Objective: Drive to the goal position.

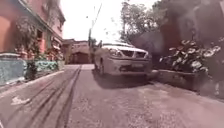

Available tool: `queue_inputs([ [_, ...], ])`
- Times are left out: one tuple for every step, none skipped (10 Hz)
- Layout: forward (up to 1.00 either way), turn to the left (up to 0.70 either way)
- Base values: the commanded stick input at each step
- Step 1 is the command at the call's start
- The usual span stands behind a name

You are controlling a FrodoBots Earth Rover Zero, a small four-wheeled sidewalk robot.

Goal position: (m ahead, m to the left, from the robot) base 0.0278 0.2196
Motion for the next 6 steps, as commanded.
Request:
queue_inputs([
  [0.70, 0.36],
  [0.70, 0.27],
  [0.70, 0.12],
  [0.70, 0.01],
  [0.70, 0.01],
  [0.70, 0.01],
])
